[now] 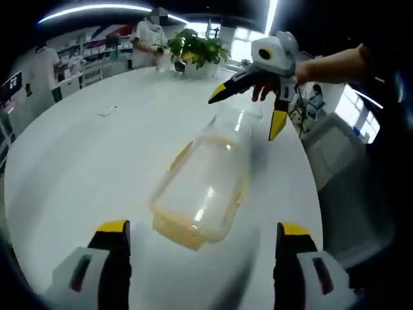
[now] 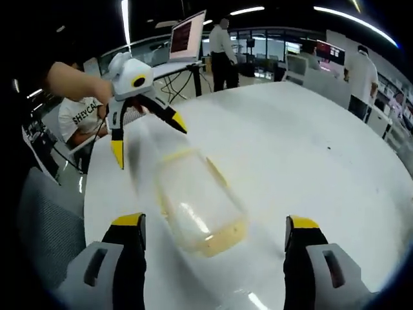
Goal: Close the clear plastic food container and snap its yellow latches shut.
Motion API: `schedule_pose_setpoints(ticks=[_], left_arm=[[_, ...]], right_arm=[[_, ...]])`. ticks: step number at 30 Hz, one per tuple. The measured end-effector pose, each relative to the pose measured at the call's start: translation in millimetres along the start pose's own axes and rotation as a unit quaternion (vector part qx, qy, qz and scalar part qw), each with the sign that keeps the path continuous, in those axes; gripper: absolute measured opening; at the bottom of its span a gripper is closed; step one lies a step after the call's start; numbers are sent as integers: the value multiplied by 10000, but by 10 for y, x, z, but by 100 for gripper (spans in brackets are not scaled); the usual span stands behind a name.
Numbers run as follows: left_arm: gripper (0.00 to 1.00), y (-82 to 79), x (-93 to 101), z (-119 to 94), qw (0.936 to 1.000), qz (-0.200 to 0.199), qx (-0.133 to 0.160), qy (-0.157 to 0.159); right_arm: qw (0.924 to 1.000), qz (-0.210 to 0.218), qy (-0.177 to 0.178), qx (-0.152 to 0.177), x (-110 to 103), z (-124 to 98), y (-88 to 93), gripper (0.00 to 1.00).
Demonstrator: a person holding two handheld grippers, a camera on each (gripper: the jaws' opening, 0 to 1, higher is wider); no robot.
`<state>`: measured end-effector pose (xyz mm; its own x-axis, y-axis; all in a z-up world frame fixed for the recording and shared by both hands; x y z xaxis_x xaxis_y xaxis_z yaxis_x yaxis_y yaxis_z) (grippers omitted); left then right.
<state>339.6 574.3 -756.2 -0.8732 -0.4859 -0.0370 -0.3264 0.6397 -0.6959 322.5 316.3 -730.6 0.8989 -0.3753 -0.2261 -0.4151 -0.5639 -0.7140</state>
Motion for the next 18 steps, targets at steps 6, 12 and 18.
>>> schedule_pose_setpoints(ticks=[6, 12, 18], left_arm=[[91, -21, -53, 43, 9988, 433, -191, 140], [91, -37, -79, 123, 9954, 850, -365, 254], [90, -64, -102, 194, 9935, 978, -450, 362]], right_arm=[[9983, -301, -245, -444, 37, 62, 54, 88], [9963, -453, -356, -633, 102, 96, 41, 88], [9929, -571, -567, -870, 140, 154, 64, 85]])
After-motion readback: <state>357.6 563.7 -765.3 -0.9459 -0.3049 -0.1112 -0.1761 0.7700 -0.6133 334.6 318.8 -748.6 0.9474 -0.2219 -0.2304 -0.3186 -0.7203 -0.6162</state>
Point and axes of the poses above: the point that each gripper's makers call its tool centre point, and the gripper's own axes: z roughly forward along the fingers, x roughly to its right, y roughly out of its underside, the point moved 8 cm from there along -z, roughly backward along the fingers, and after that the axes turned 14 degrees about -y, right-handed, at the moved point
